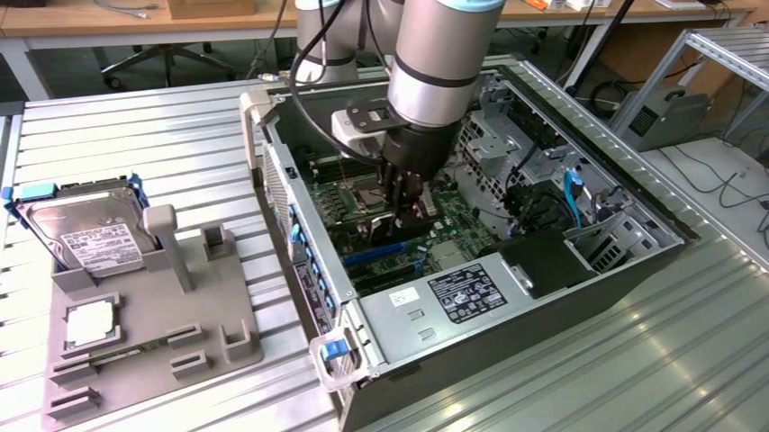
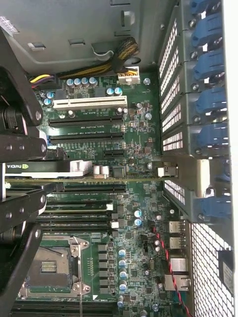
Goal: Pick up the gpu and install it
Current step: 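Insert the gpu into the slot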
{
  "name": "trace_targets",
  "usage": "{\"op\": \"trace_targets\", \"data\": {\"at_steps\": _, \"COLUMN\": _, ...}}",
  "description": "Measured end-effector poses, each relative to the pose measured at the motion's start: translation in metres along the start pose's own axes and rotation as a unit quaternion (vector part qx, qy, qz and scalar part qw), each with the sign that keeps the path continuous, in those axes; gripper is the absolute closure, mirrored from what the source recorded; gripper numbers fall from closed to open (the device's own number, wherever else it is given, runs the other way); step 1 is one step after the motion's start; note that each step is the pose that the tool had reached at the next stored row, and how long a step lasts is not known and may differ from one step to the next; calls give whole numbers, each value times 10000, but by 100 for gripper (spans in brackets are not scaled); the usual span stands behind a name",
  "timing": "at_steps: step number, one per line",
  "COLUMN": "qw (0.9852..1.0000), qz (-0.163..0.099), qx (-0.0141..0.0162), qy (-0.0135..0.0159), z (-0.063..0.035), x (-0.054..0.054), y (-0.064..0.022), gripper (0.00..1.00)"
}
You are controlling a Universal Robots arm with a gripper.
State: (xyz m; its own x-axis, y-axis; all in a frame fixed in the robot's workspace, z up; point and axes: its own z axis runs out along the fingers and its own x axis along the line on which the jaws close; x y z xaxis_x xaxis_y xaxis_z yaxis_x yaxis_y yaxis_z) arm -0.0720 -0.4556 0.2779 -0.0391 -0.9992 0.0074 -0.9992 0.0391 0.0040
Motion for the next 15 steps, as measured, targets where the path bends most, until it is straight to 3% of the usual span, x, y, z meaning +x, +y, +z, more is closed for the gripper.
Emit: {"op": "trace_targets", "data": {"at_steps": 15, "qw": 10000, "qz": -1, "qx": 0, "qy": -1, "z": 71, "x": 0, "y": 25, "gripper": 73}}
